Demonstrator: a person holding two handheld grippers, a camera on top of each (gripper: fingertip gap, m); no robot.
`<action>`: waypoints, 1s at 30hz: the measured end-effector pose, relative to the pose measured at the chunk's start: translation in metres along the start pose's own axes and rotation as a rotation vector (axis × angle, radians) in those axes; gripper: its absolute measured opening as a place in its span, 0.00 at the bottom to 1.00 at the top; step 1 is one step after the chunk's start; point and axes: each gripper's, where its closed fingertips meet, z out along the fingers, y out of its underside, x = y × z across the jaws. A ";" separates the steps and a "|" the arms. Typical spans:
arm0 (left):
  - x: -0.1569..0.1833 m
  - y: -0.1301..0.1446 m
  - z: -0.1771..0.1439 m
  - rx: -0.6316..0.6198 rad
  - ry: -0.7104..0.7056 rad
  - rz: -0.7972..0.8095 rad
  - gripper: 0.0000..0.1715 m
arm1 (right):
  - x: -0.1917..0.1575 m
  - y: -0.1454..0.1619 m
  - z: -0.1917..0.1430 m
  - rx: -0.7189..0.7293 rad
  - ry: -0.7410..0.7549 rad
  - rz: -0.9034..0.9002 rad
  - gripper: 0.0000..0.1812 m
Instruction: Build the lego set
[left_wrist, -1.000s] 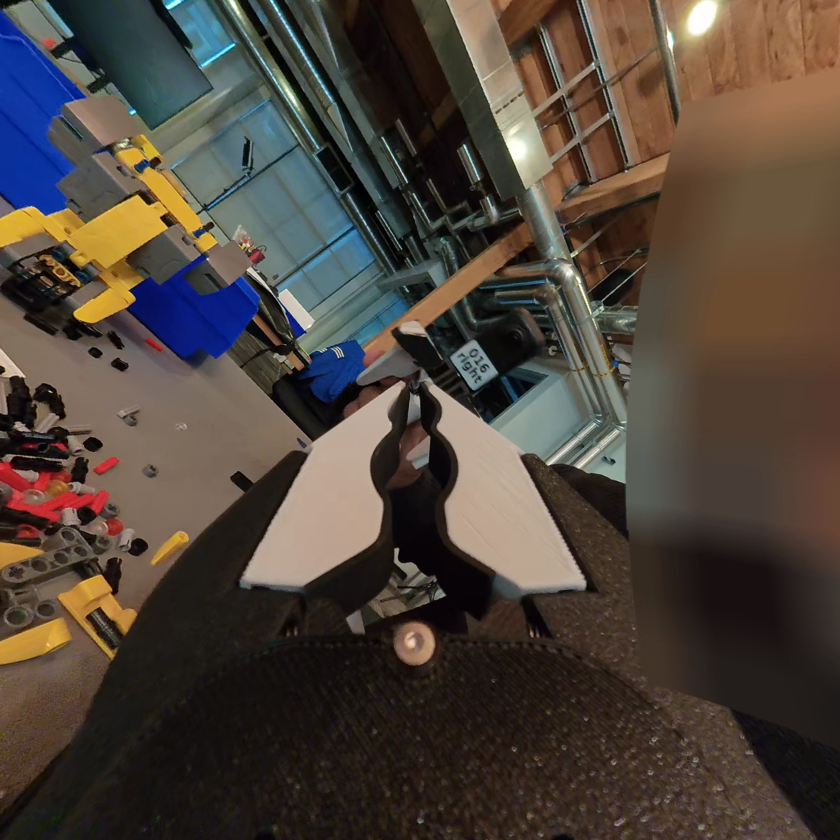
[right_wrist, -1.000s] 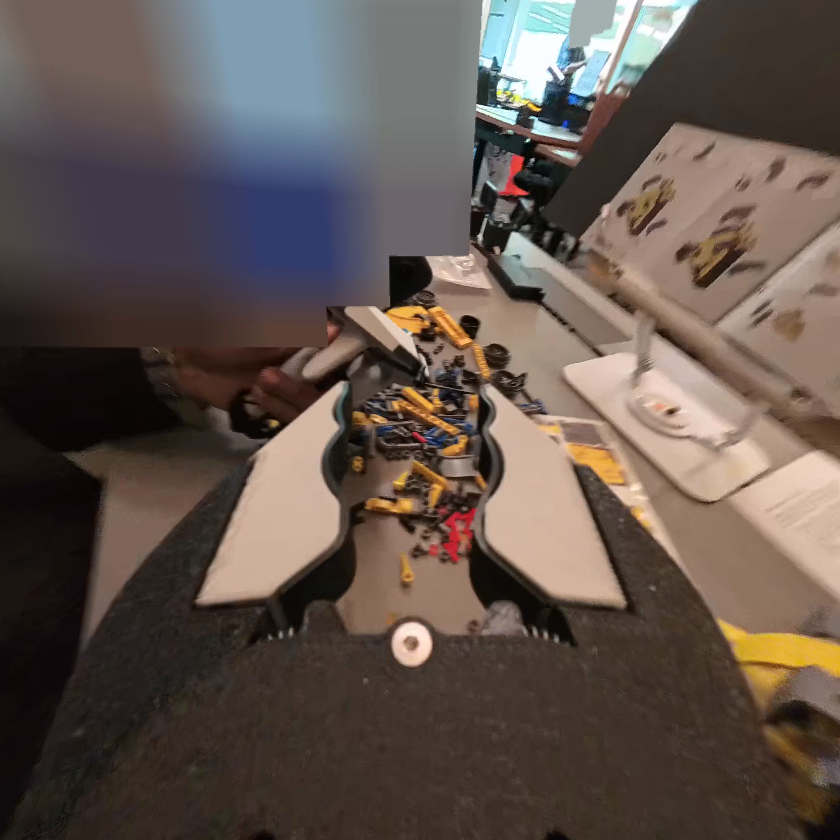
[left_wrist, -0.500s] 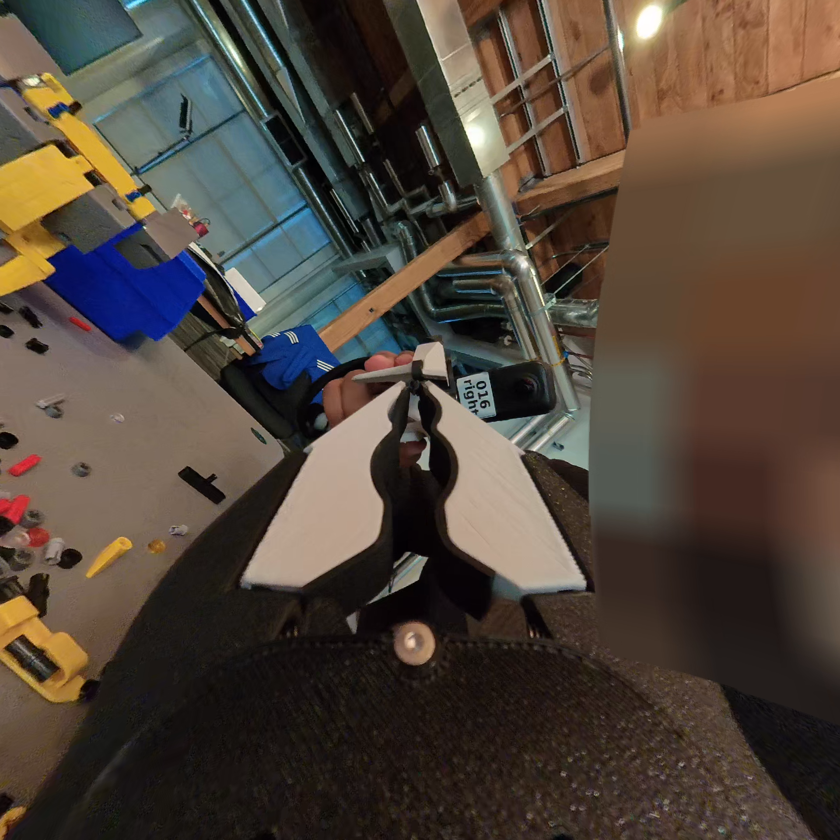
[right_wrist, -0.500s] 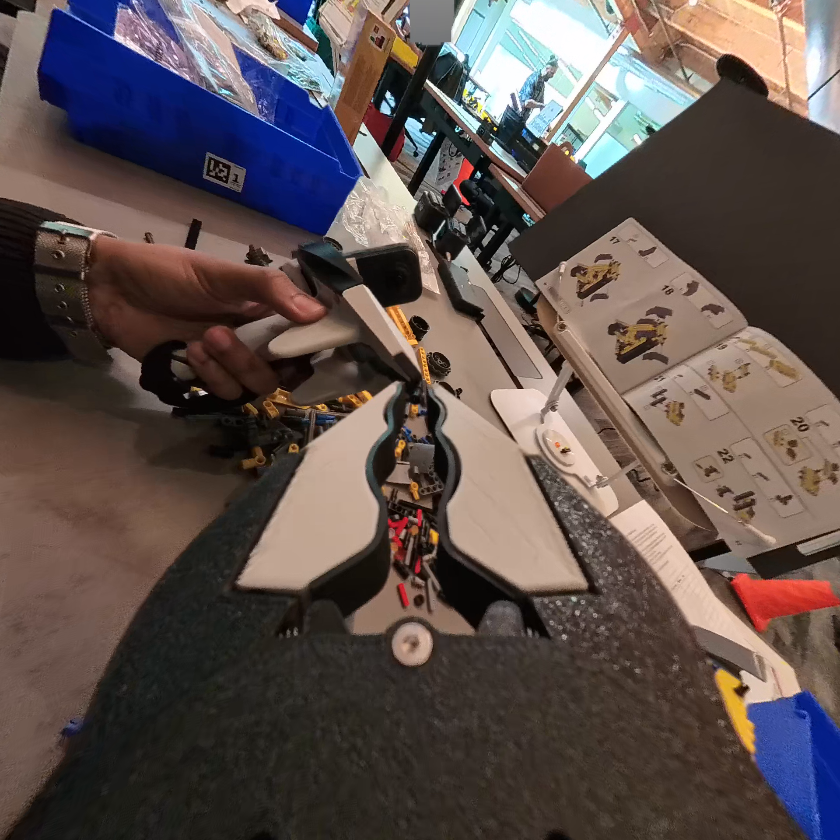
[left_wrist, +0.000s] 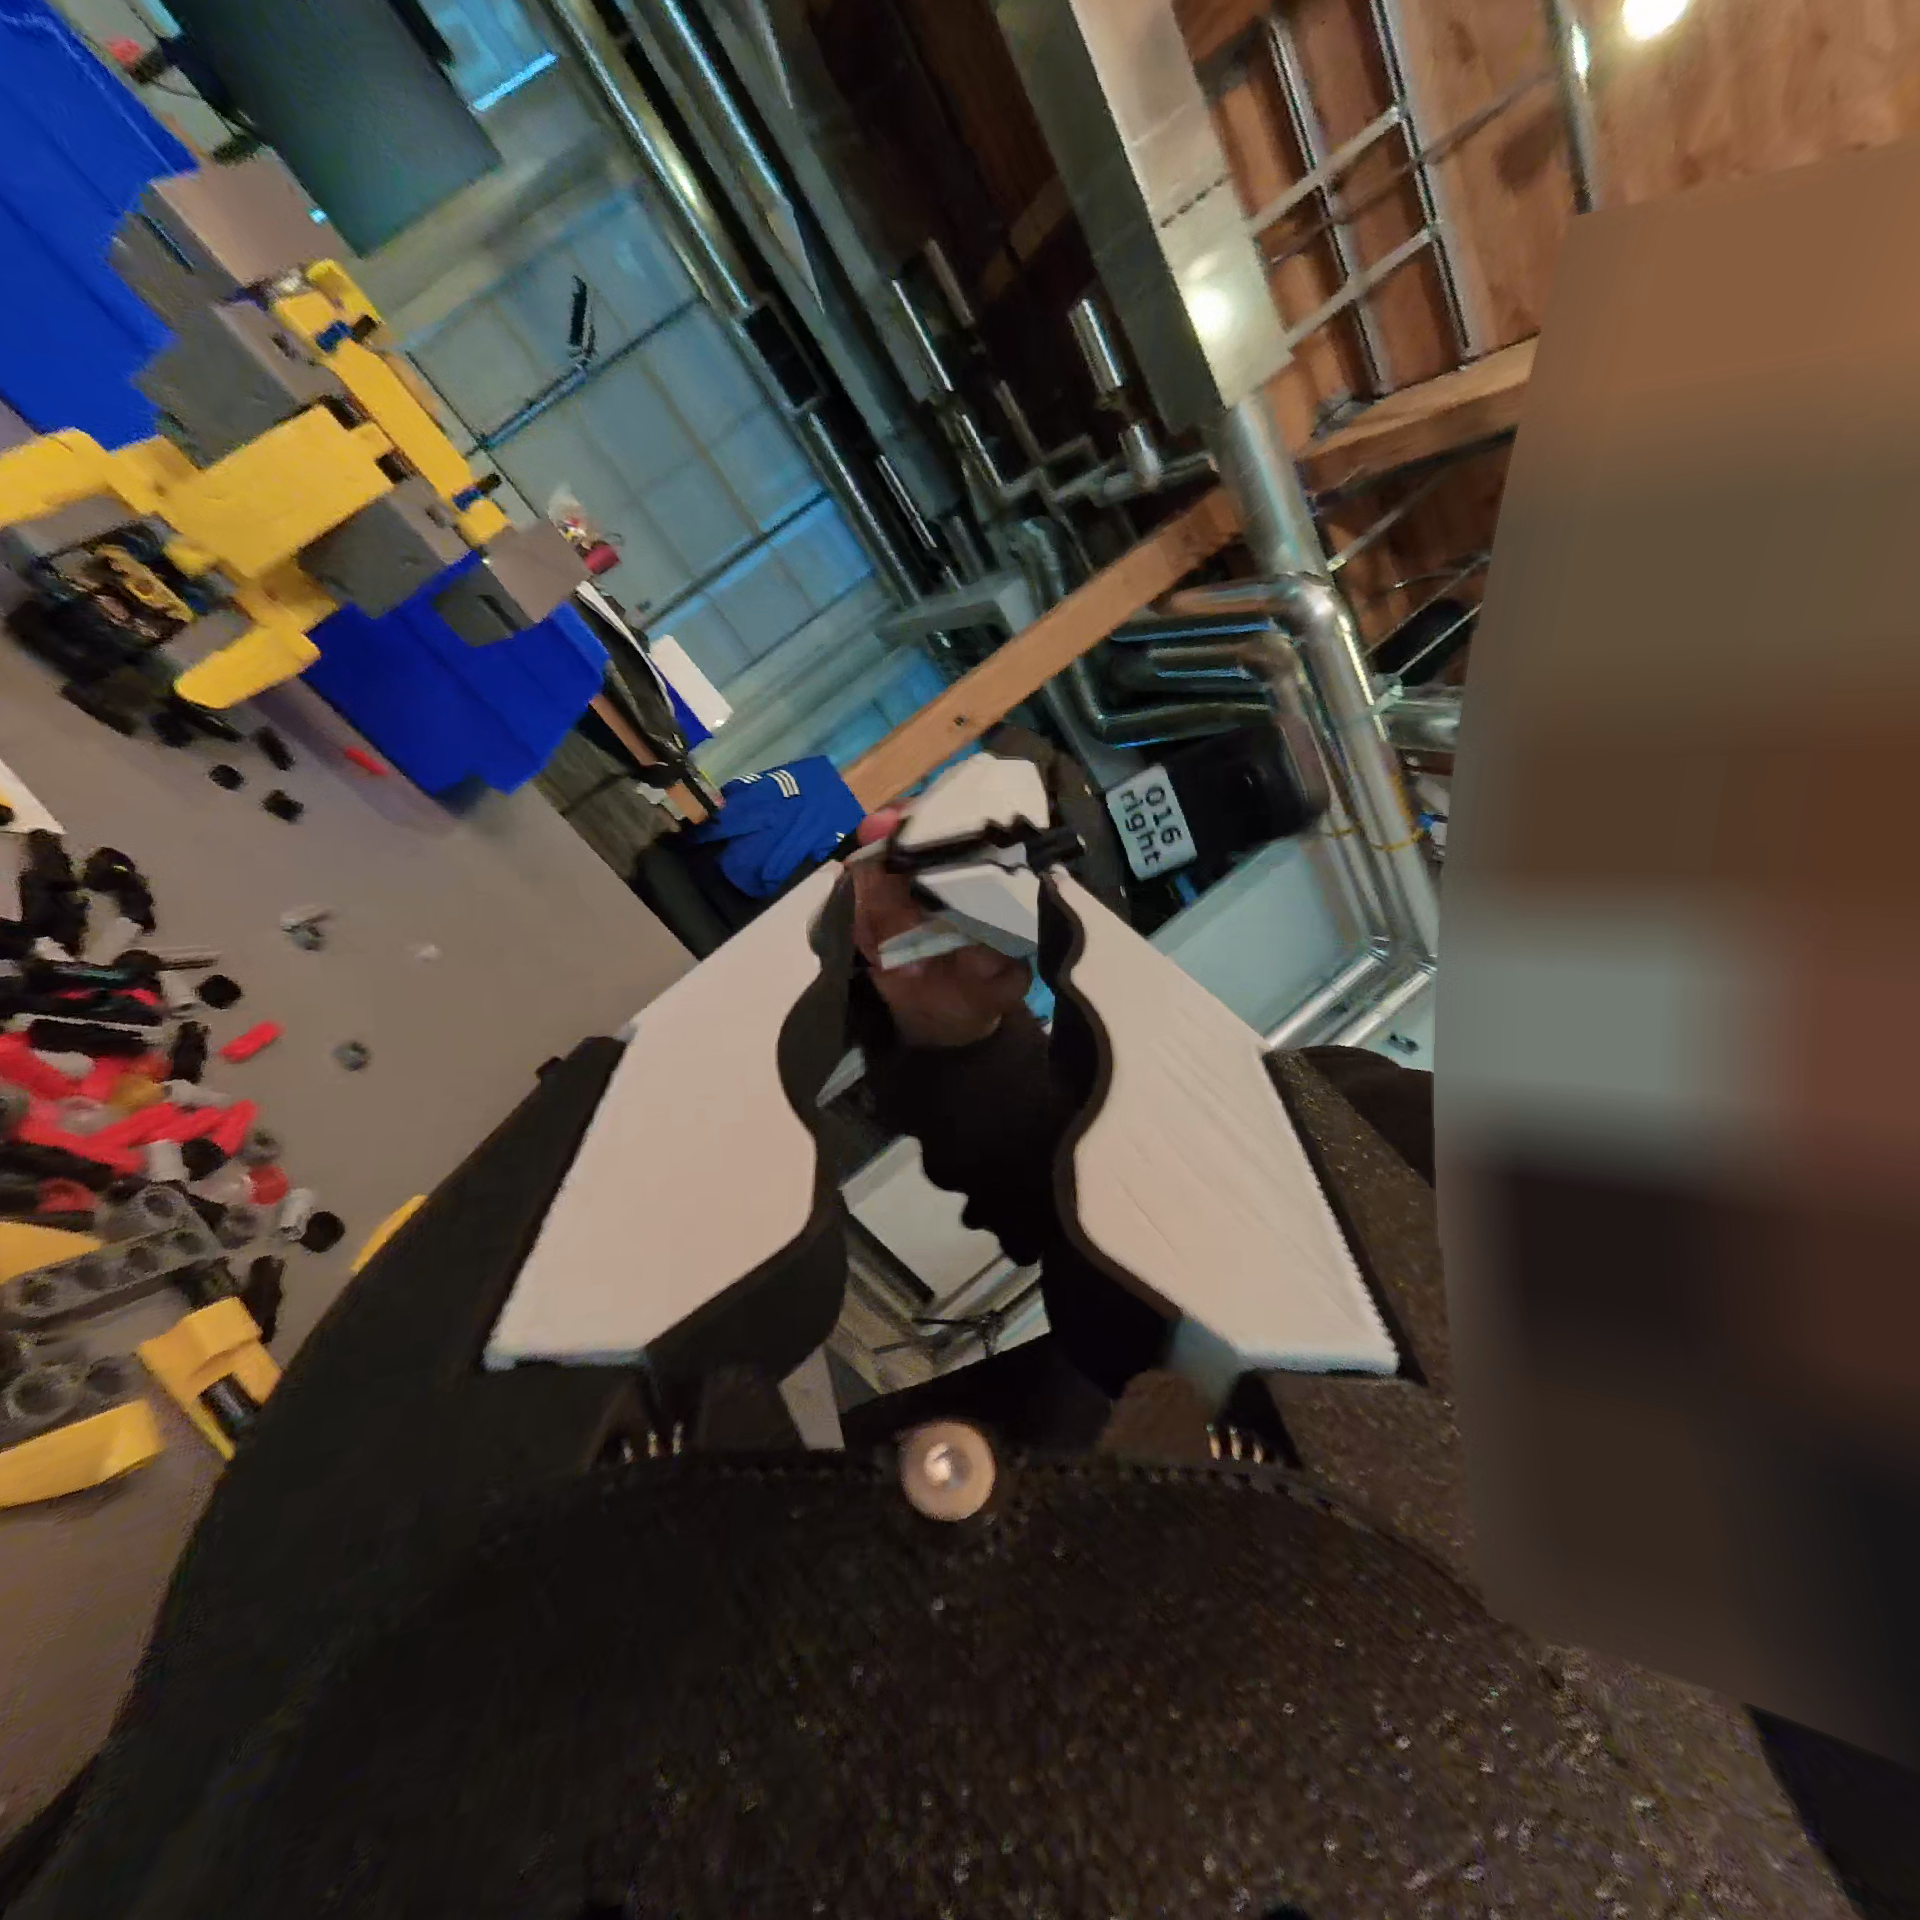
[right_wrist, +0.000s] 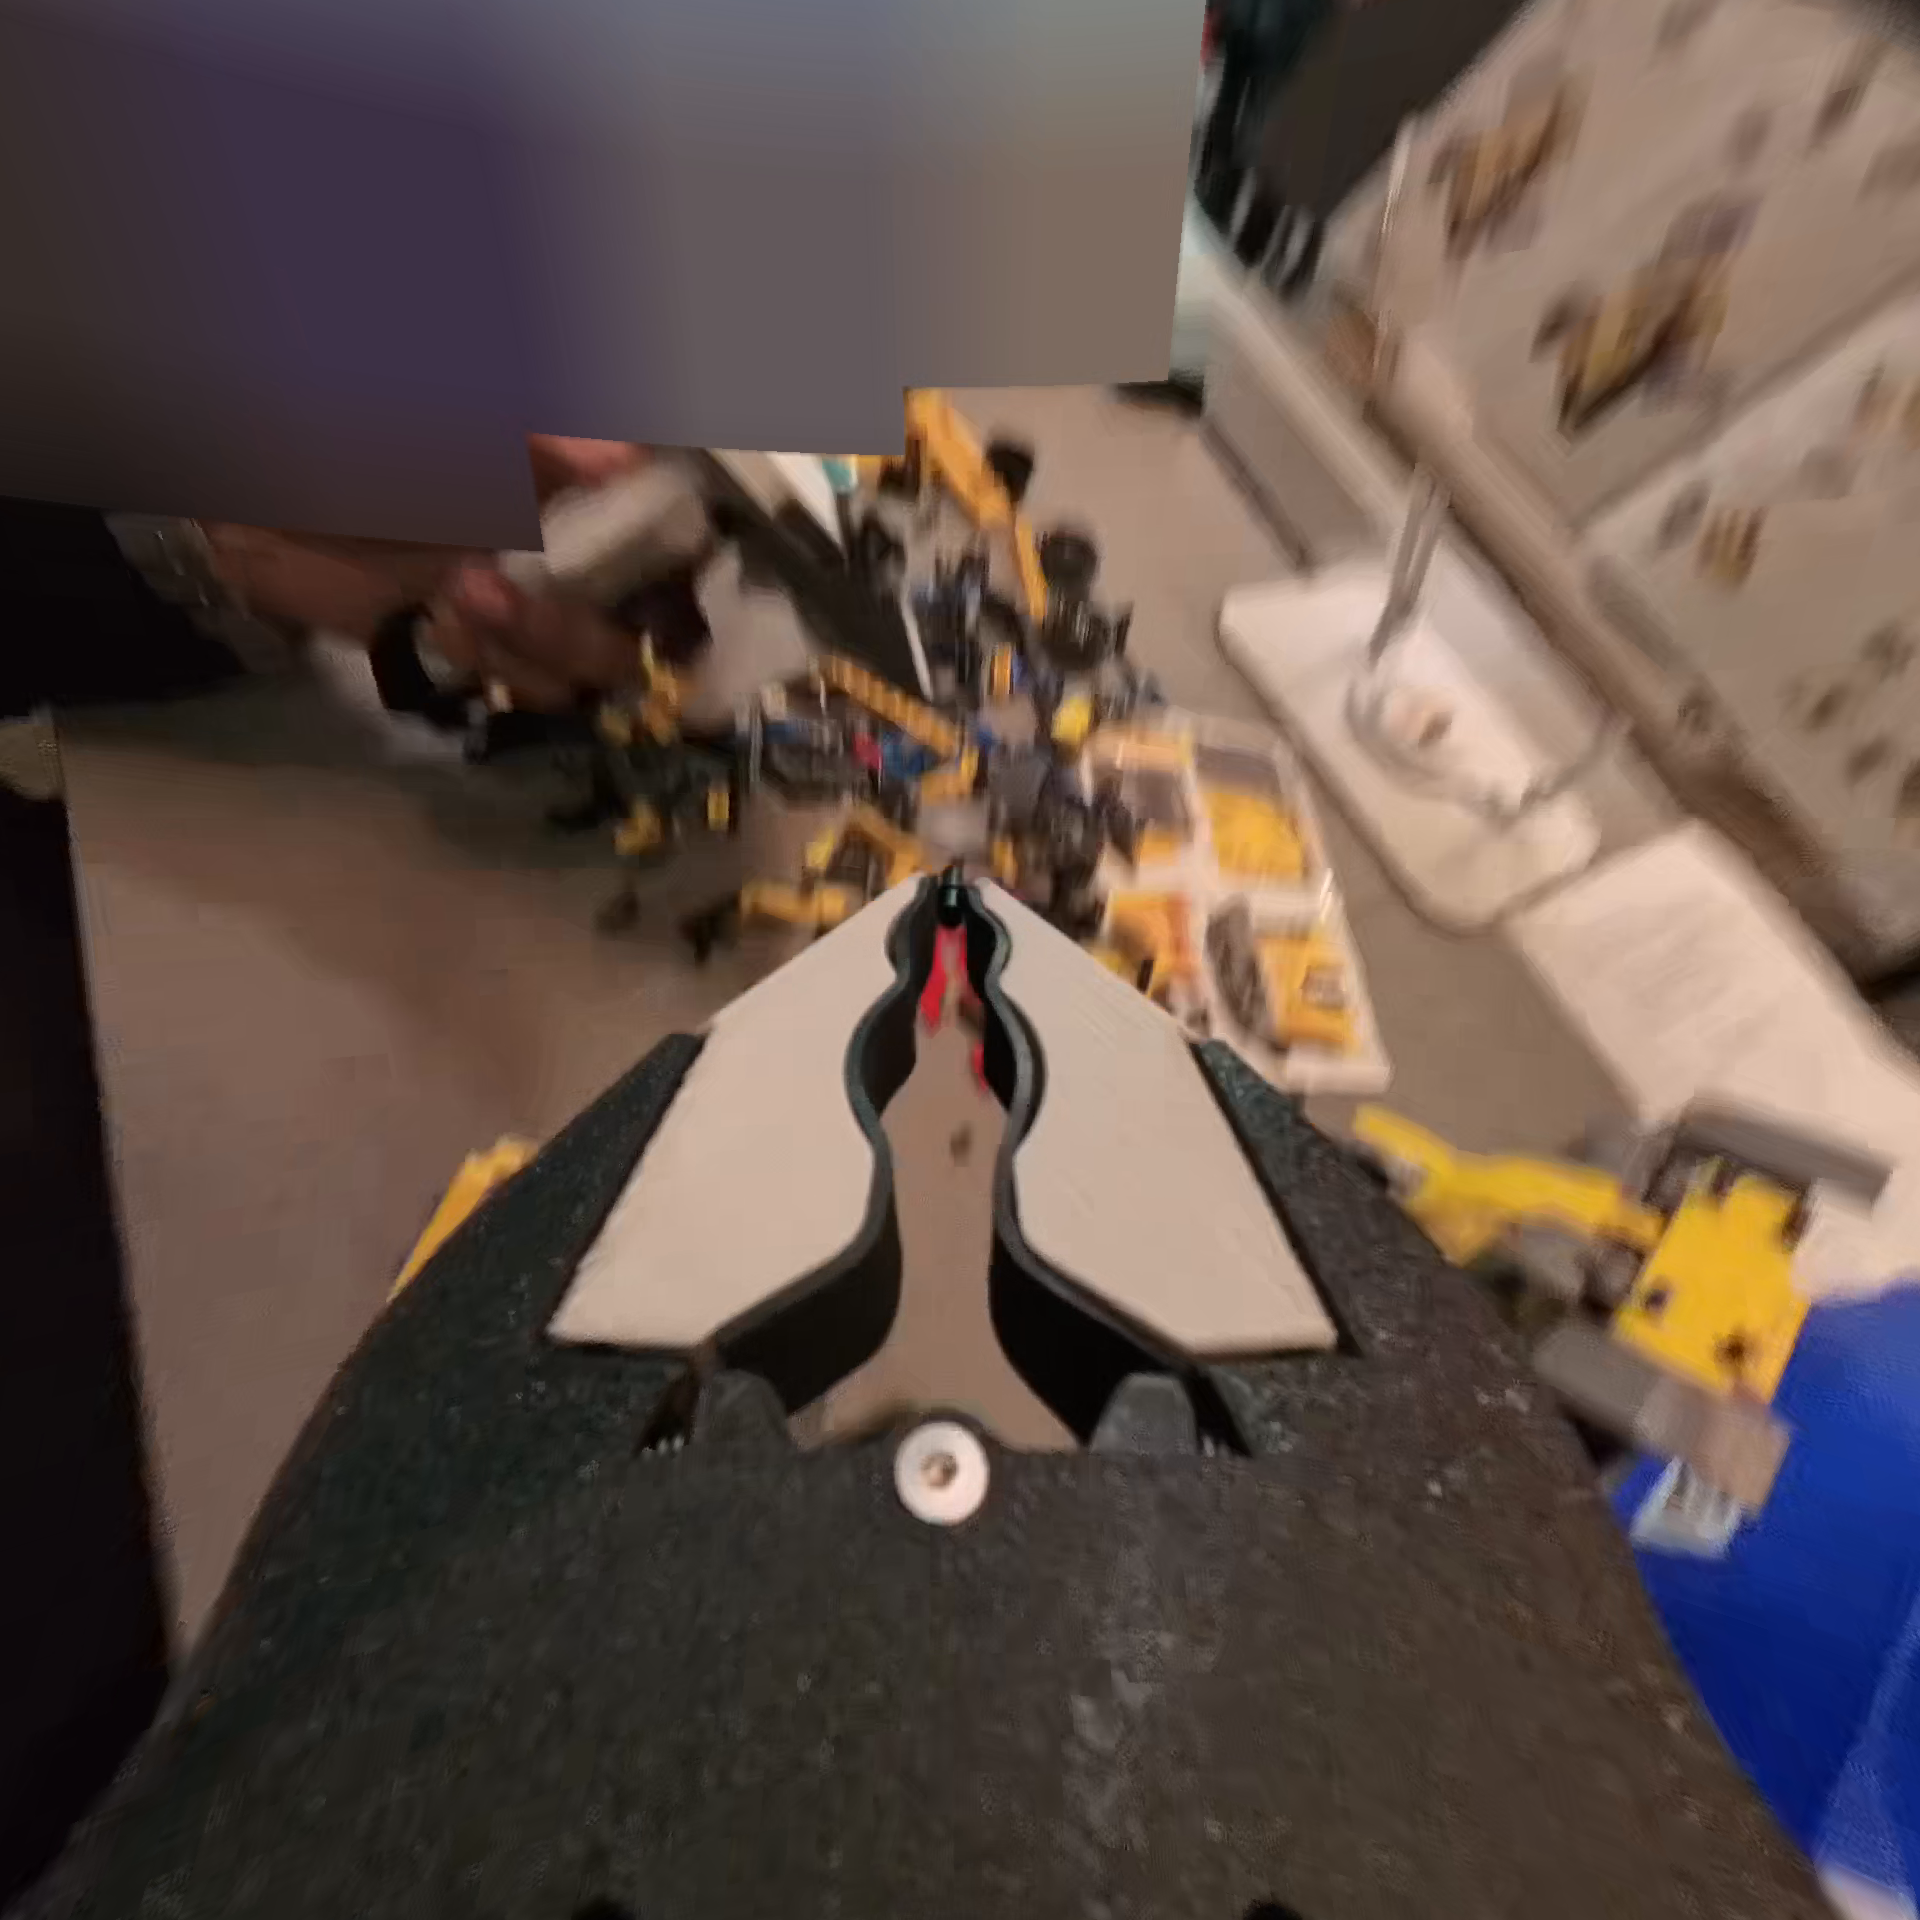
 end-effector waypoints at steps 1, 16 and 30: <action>0.000 -0.001 -0.001 0.001 -0.010 0.010 0.19 | 0.004 0.020 -0.006 -0.101 -0.029 0.056 0.02; -0.003 0.009 0.004 -0.046 -0.021 -0.003 0.20 | -0.040 0.166 -0.048 -0.845 -0.257 0.275 0.02; -0.002 0.010 0.005 -0.054 -0.002 -0.023 0.19 | -0.044 0.171 -0.046 -0.922 -0.331 0.257 0.02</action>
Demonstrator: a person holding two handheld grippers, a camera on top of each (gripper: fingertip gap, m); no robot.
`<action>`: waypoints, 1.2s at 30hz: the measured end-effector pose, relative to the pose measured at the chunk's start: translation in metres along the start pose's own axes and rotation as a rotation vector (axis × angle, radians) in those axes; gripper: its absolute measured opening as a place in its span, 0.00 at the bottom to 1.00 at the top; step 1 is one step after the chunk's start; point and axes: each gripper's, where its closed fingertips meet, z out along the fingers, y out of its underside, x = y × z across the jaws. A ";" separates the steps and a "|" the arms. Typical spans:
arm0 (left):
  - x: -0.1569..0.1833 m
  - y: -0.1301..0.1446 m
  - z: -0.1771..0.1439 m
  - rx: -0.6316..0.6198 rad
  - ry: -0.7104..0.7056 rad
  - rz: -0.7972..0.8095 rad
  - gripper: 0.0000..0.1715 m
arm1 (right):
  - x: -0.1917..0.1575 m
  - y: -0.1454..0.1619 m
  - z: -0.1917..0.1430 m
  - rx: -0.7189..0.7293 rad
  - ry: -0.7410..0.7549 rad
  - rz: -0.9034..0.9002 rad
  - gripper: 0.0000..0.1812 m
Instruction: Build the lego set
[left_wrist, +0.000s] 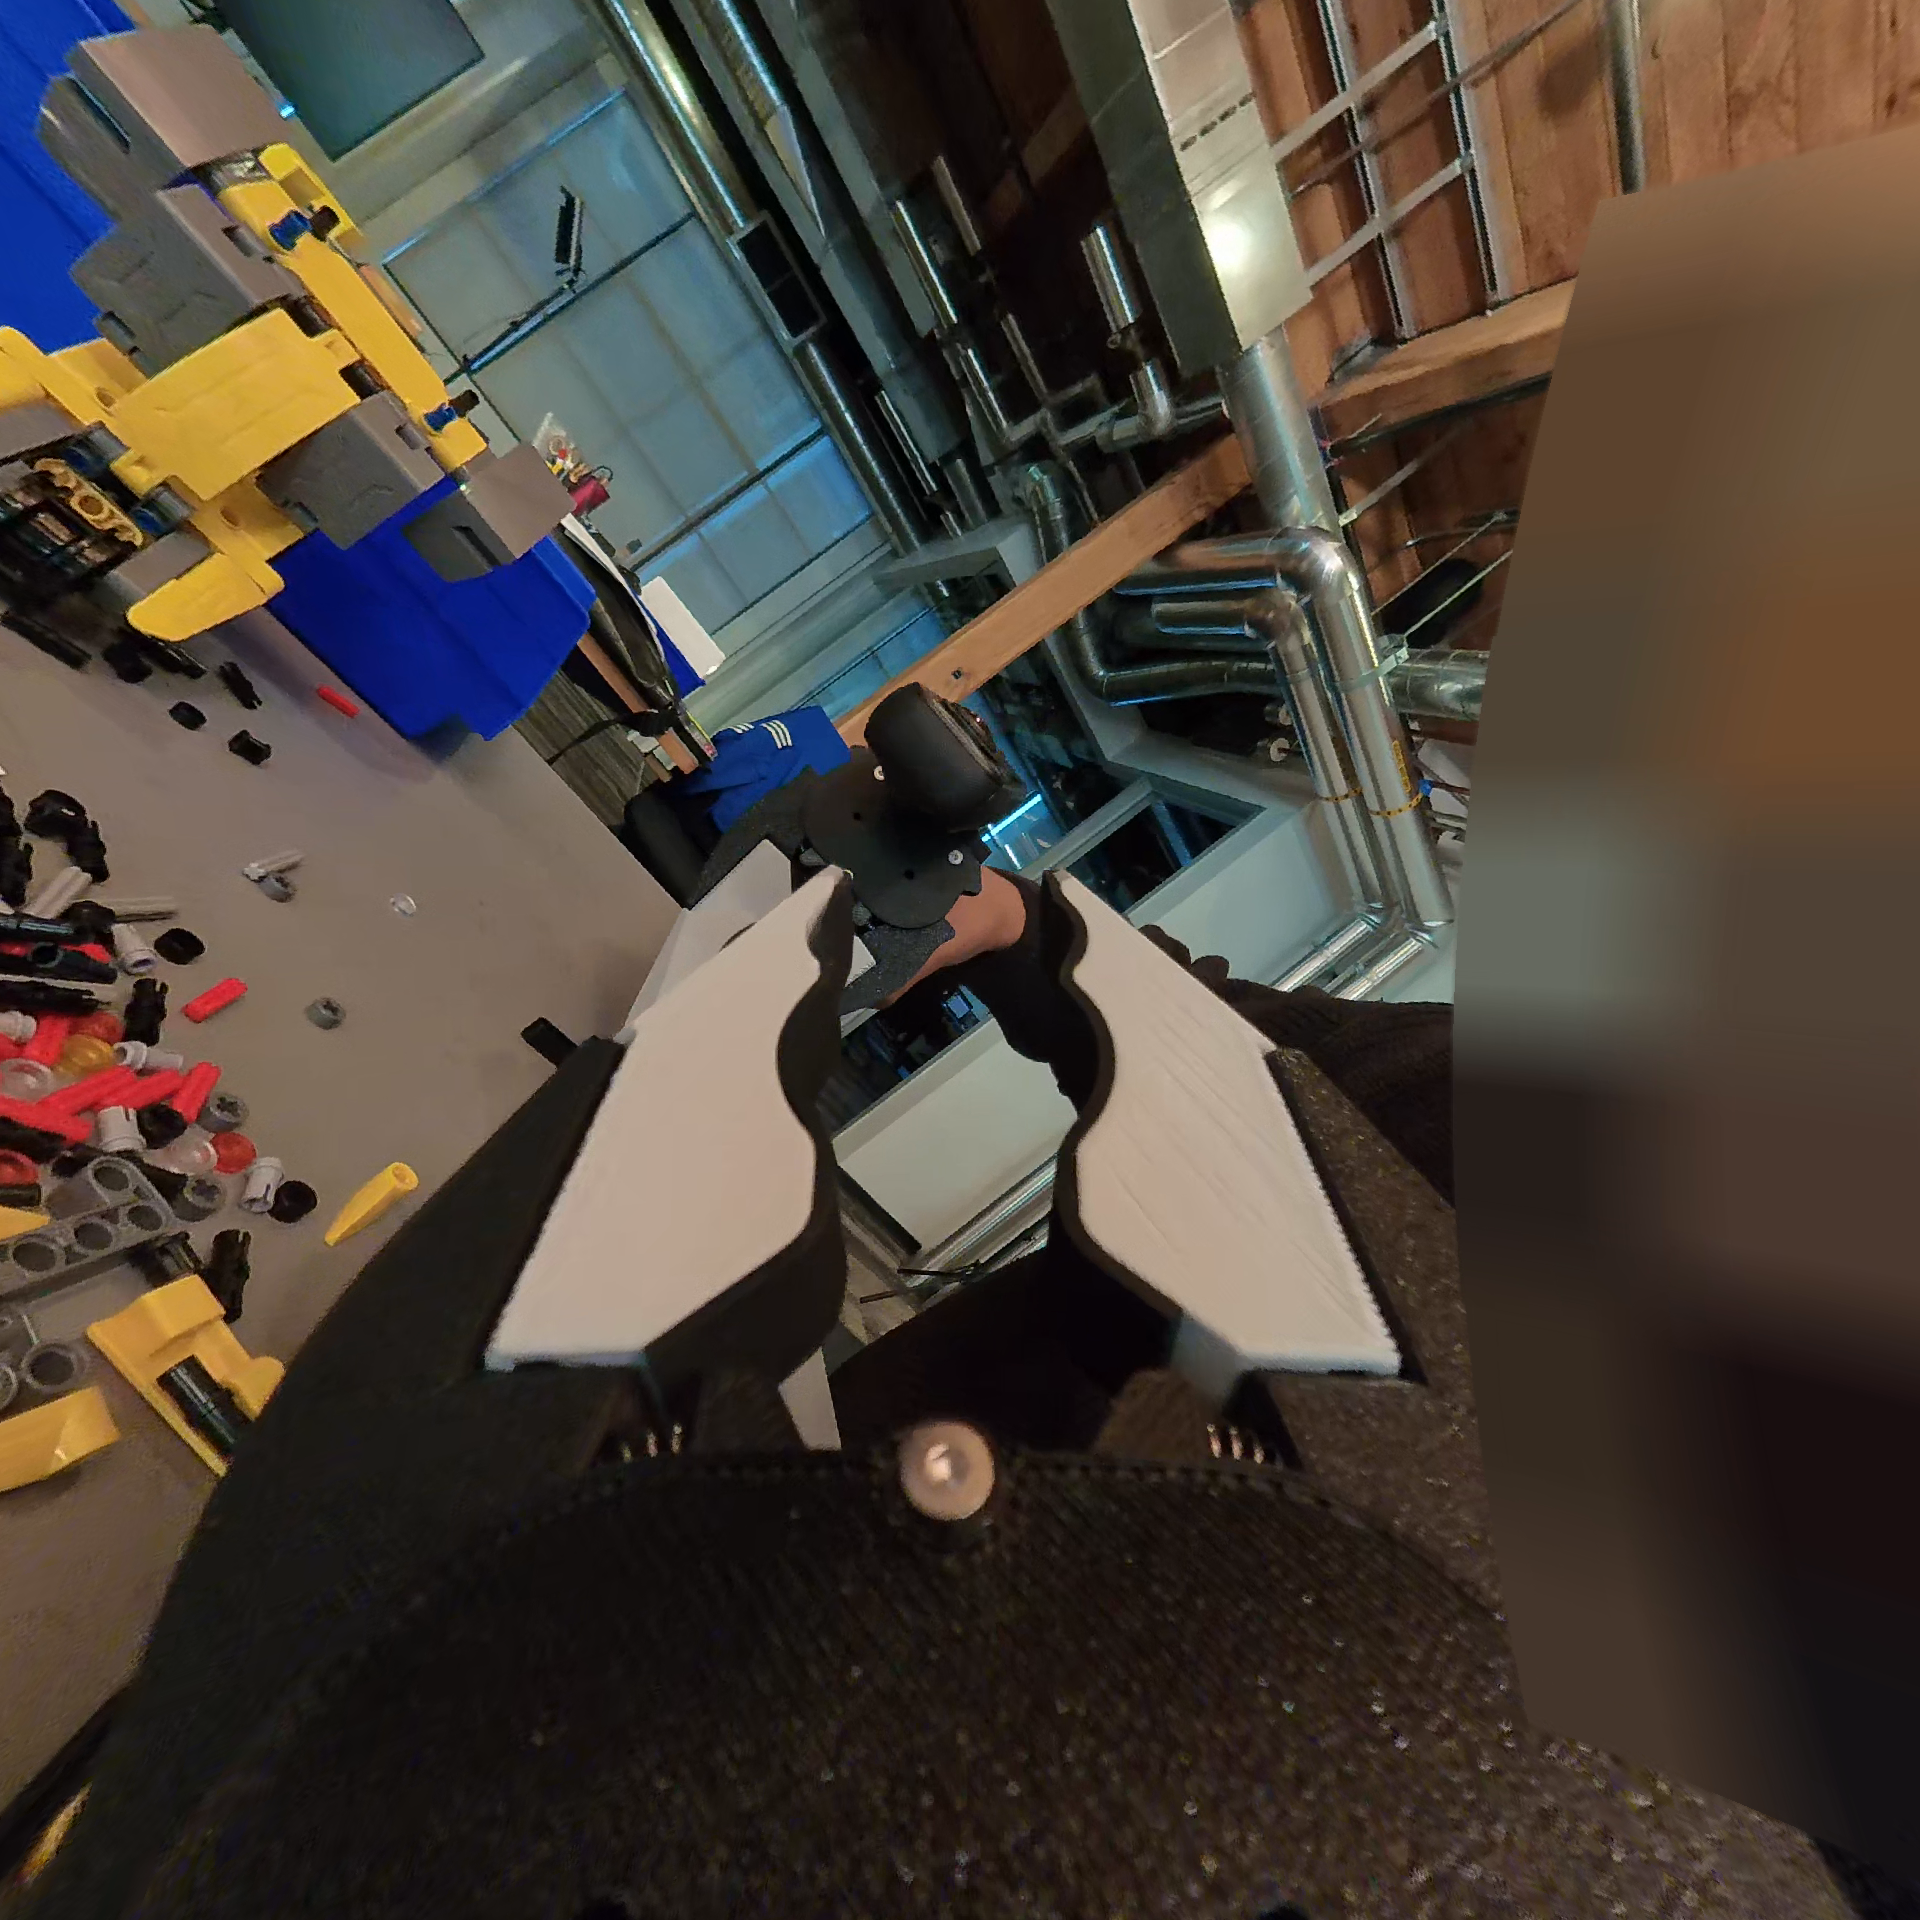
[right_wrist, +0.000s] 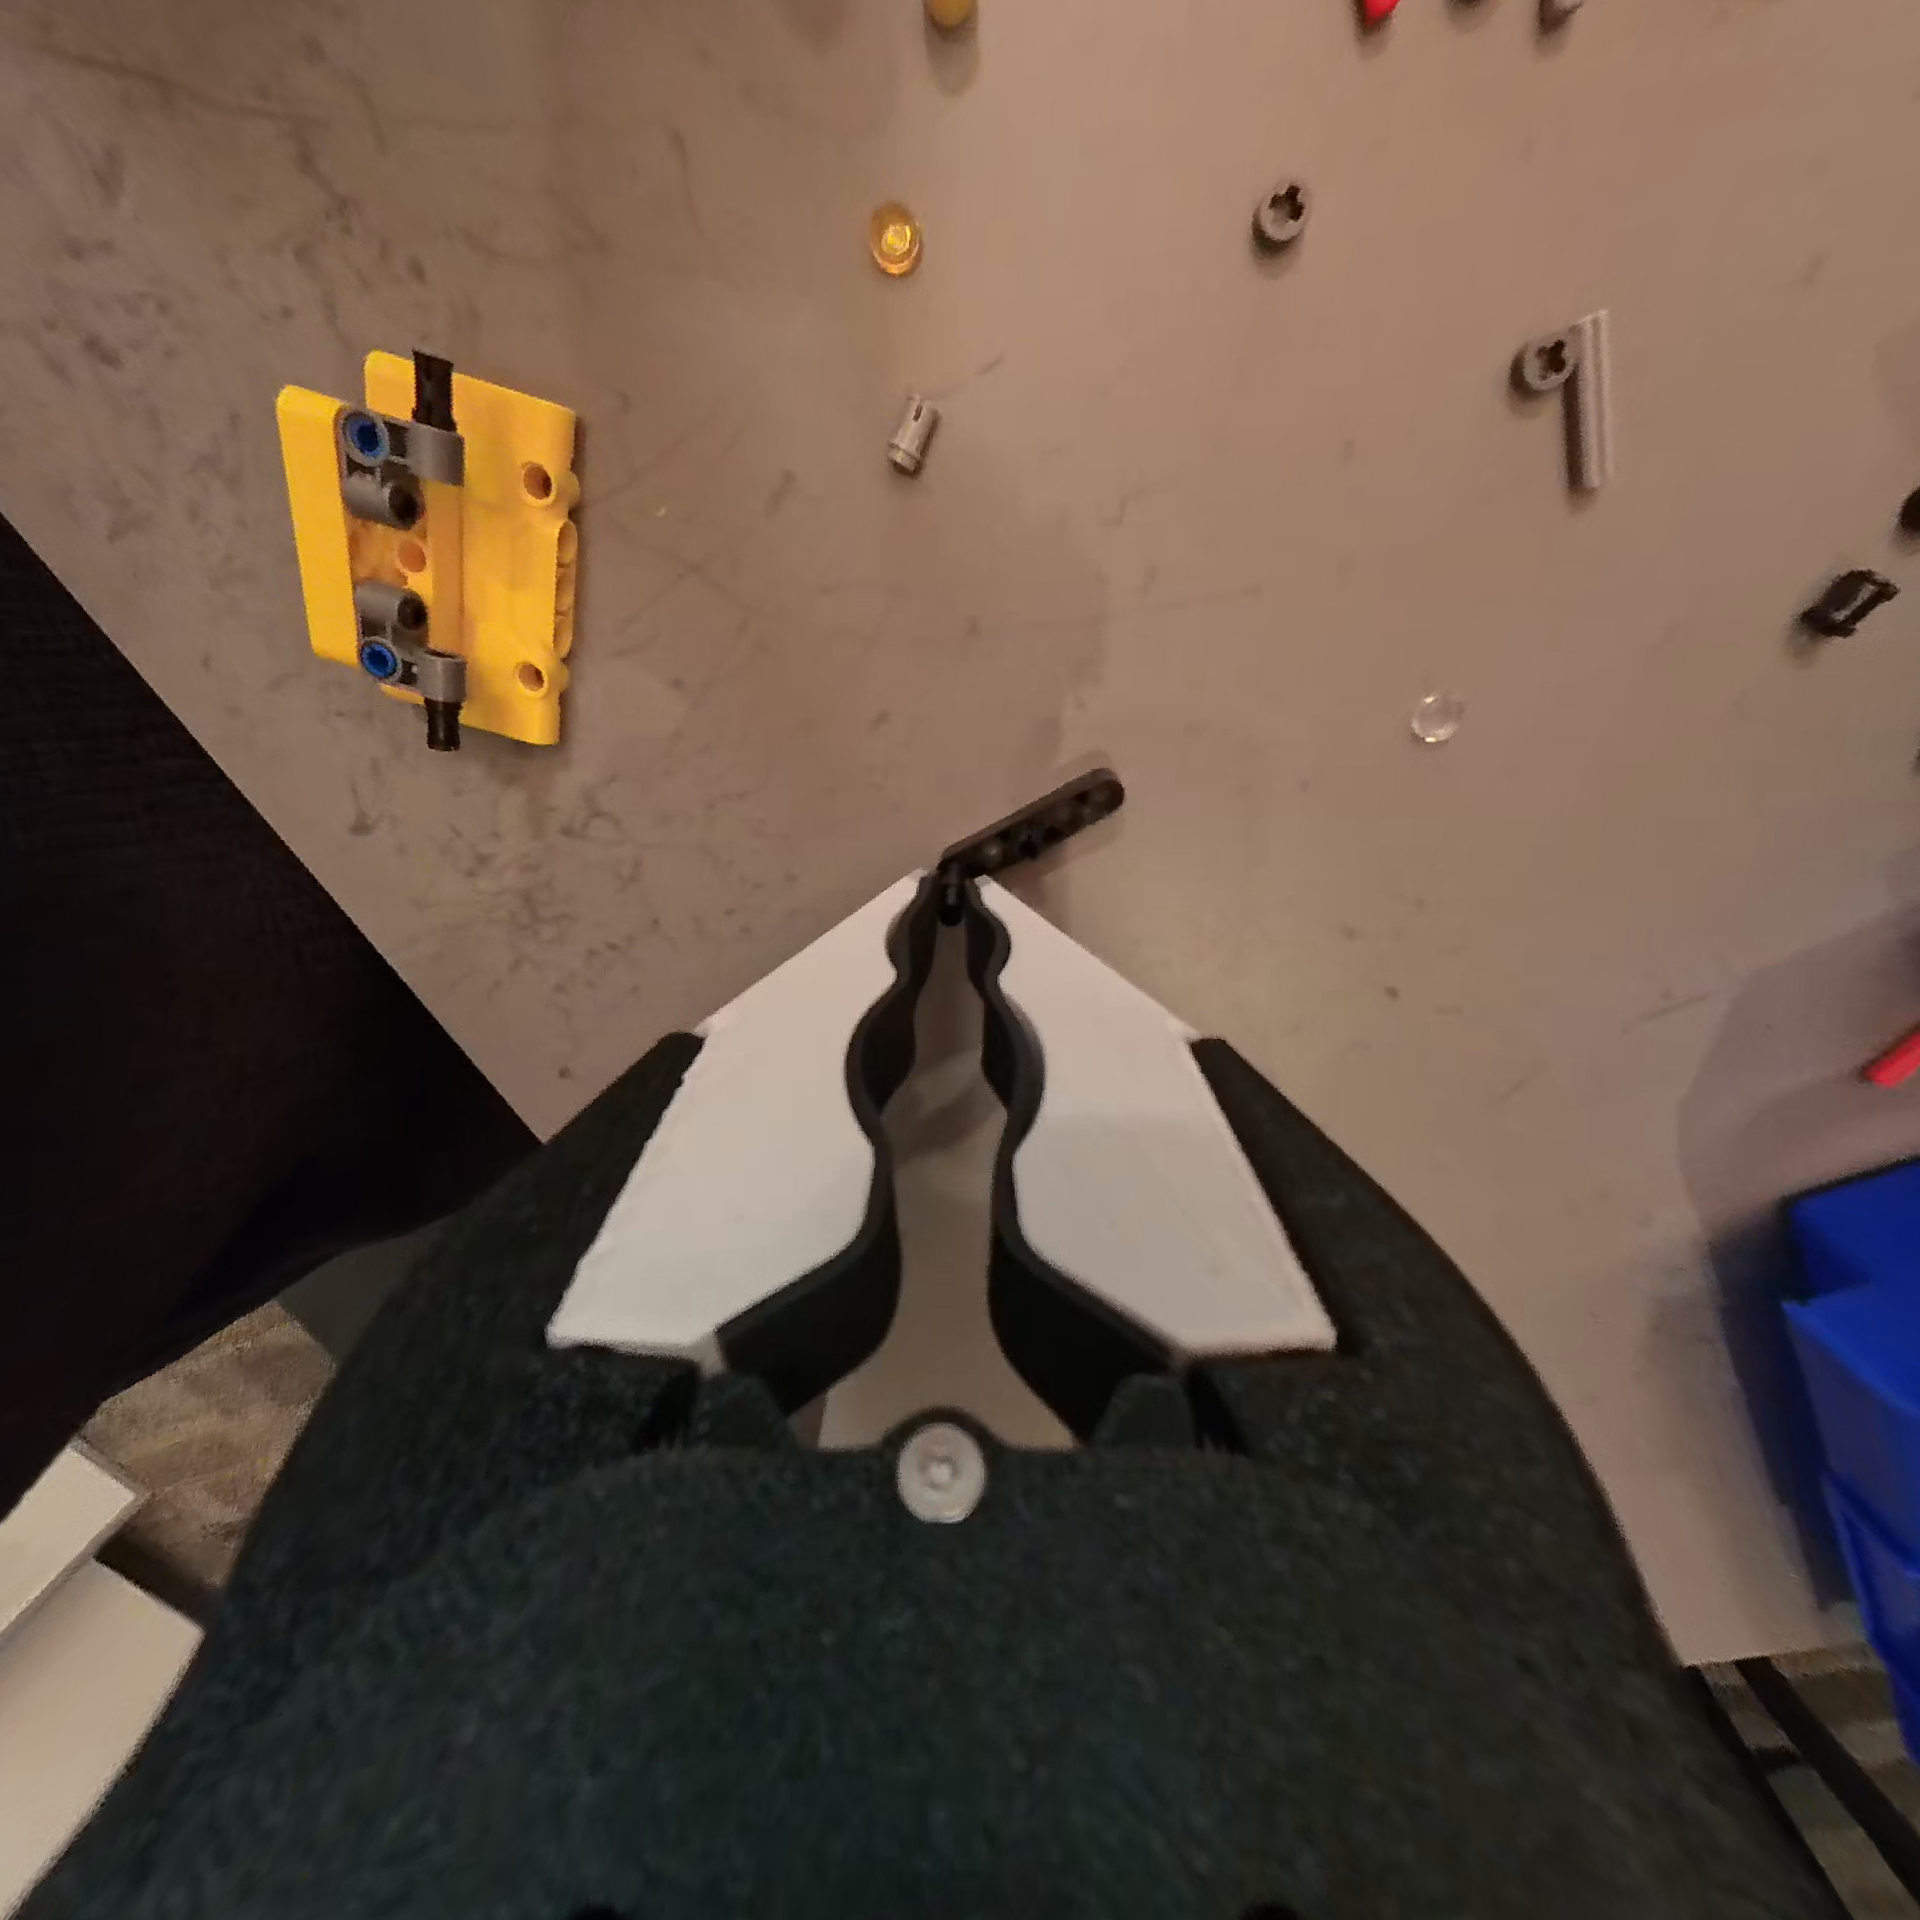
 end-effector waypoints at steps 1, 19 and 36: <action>0.000 0.000 0.000 -0.001 0.000 0.000 0.19 | 0.000 0.000 0.000 -0.012 -0.002 -0.005 0.02; 0.001 -0.001 -0.002 0.001 0.006 -0.009 0.19 | 0.003 0.008 0.002 -0.156 0.009 -0.016 0.02; -0.012 0.054 0.027 -0.277 -0.085 0.049 0.14 | -0.041 -0.124 -0.091 0.573 0.372 -0.445 0.02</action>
